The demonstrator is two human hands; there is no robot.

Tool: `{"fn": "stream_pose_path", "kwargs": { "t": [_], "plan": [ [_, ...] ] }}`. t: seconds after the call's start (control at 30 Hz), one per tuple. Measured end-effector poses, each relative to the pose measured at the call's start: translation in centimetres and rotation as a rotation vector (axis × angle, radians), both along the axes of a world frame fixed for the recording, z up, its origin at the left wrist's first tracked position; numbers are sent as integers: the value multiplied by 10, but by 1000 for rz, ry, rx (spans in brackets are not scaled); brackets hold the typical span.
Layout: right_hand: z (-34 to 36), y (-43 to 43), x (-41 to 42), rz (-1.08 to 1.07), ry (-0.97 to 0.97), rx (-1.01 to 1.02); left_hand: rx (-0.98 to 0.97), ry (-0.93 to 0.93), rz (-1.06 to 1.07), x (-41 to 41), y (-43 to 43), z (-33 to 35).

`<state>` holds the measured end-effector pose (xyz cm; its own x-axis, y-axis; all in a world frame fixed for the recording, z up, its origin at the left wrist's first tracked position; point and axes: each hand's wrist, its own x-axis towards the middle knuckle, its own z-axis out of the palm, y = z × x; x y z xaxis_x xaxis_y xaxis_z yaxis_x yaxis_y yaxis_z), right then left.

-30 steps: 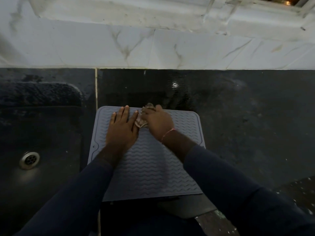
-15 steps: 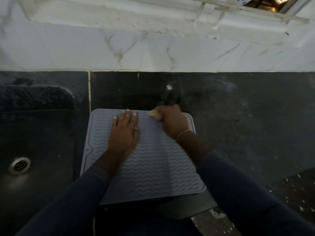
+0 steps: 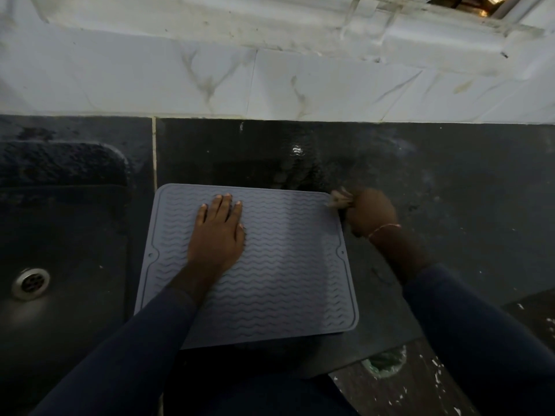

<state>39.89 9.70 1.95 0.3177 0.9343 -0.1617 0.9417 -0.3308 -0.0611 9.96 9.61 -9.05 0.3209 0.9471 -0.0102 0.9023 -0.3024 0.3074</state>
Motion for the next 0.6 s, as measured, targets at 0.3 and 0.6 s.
{"fn": "stream_pose_path", "kwargs": {
  "t": [0.3, 0.6],
  "plan": [
    [-63, -20, -135, 515, 20, 7, 12, 44, -16, -1, -2, 2],
    [-14, -28, 15, -19, -123, -160, 7, 19, -10, 0, -1, 1]
  ]
}}
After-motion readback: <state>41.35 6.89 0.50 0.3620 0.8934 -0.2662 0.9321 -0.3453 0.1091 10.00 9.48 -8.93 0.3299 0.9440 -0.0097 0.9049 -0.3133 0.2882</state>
